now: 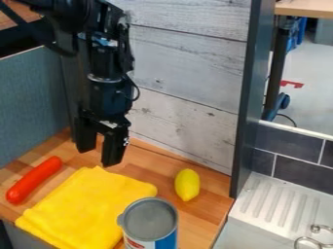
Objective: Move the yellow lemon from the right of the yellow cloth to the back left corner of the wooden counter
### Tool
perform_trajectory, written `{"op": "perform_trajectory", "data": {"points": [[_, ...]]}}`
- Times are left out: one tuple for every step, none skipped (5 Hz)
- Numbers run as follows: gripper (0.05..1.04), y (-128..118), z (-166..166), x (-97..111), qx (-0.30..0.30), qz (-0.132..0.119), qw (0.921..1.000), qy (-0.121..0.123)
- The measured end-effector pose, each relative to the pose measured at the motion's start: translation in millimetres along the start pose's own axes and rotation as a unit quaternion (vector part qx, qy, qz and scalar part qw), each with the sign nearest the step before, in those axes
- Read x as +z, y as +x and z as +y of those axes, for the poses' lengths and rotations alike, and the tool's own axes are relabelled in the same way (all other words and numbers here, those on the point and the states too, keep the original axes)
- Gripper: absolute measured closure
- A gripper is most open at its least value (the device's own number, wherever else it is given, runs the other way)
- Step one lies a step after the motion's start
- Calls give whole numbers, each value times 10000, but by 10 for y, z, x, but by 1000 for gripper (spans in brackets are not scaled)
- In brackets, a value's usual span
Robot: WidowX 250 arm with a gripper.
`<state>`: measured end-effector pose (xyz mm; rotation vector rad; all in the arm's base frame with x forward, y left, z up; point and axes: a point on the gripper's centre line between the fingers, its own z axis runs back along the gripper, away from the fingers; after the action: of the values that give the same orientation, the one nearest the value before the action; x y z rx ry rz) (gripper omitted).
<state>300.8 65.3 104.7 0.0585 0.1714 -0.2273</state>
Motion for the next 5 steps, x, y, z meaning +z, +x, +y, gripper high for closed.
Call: {"op": "perform_trajectory", "data": {"points": [[81, 2, -5, -95, -9, 149, 9999, -61], [81, 154, -85, -59, -40, 147, 9998, 146], [81, 391, -275, 76, -286, -154, 9983, 480], [81, 601, -359, 77, 30, -367, 9983, 460], [81, 790, -452, 65, 222, -719, 9964, 380]]}}
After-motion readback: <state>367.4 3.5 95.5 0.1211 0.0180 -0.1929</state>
